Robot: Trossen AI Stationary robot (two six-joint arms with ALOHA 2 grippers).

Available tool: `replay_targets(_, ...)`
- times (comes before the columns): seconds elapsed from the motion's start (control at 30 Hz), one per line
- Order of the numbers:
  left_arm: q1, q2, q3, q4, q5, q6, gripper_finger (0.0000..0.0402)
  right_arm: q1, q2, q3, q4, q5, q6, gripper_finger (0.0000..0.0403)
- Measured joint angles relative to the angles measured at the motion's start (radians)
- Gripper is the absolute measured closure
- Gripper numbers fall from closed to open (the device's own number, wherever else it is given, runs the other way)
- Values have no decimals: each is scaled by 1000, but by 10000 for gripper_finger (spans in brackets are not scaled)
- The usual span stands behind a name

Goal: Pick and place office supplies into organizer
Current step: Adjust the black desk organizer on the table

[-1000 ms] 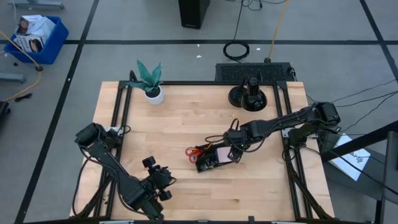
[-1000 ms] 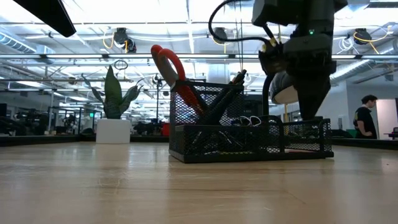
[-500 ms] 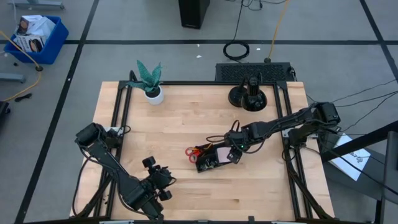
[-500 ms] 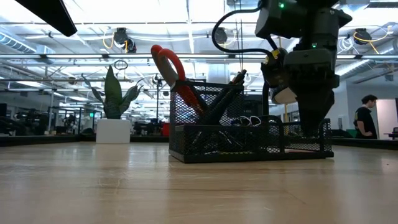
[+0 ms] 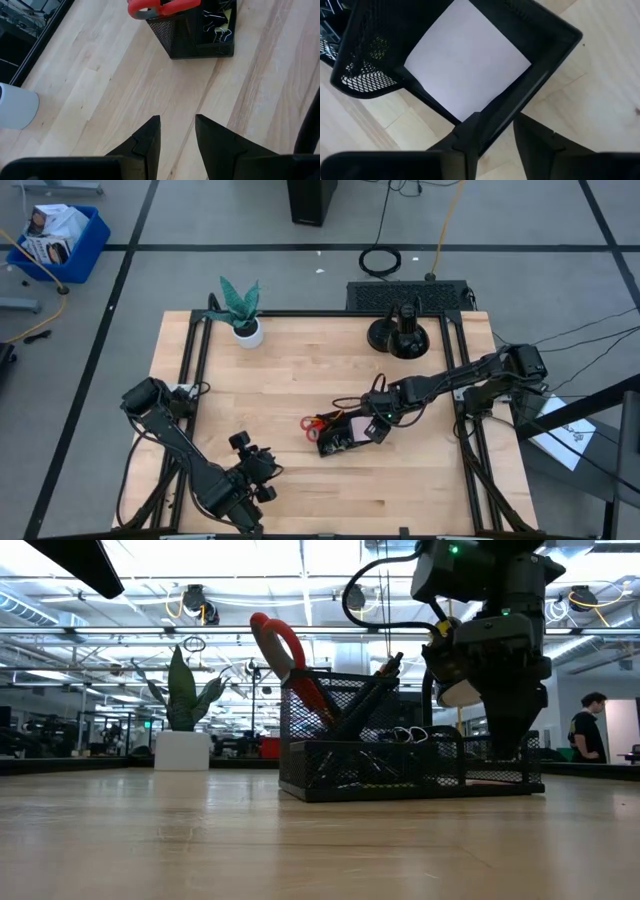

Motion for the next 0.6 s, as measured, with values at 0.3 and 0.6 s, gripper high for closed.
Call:
replay_targets(0.3,0,0,0,0,0,1,275,0,0,0,12,-36,59,313)
replay_targets(0.6,0,0,0,-2,-1,39,275,0,0,0,66,-52,239,315)
